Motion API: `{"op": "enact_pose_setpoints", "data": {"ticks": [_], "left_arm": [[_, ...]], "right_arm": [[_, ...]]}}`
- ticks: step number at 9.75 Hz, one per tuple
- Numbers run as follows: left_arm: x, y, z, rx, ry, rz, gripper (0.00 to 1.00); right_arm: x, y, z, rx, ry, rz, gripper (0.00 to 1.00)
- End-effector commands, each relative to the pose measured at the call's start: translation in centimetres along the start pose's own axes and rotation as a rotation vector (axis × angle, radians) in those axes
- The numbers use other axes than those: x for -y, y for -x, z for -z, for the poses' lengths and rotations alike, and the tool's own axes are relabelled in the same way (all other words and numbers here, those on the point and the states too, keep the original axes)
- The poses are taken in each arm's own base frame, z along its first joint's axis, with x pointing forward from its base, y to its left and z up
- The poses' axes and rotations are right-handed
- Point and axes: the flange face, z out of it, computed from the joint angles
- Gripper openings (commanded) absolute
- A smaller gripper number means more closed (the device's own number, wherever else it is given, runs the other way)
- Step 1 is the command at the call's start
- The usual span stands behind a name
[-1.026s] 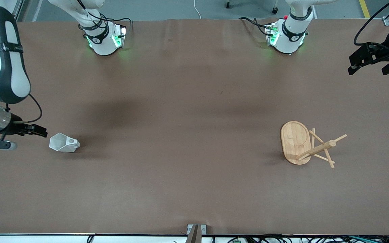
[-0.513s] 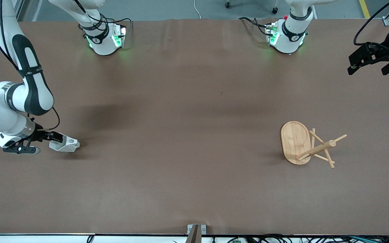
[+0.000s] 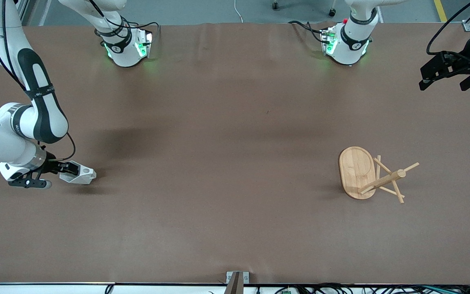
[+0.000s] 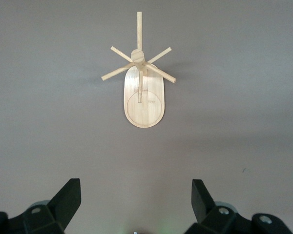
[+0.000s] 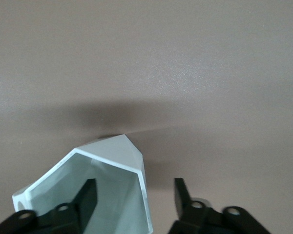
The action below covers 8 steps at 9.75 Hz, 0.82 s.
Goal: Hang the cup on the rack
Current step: 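Reach the right gripper to the white cup and grasp it, then lift the white cup with the right gripper while the left gripper approaches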
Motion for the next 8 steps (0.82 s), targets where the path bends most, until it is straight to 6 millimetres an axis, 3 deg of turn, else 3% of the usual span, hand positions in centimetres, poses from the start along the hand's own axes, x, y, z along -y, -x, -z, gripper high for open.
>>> {"op": "enact_pose_setpoints", "data": {"ticks": [1, 4, 5, 6, 8], "left_arm": [[-0.6, -0.7, -2.3, 0.058, -0.001, -0.027, 1.0], [-0.7, -1.1, -2.8, 0.068, 0.009, -0.032, 1.0], [-0.8, -1.1, -2.8, 0.068, 0.008, -0.035, 1.0], [-1.1, -1.1, -2.9, 0.069, 0.008, -0.041, 1.0], [-2.5, -1.1, -3.1, 0.074, 0.007, -0.062, 1.0]], "right_arm": [[-0.3, -0.6, -0.5, -0.007, -0.013, -0.001, 0.53], [-1.1, -1.0, -0.4, -0.012, -0.013, -0.015, 0.44], [-1.3, -1.0, -0.6, -0.009, -0.013, -0.016, 0.36], [-1.3, -1.1, -0.6, -0.01, -0.02, -0.027, 0.02], [-1.6, -1.8, 0.1, -0.013, -0.032, -0.018, 0.0]]}}
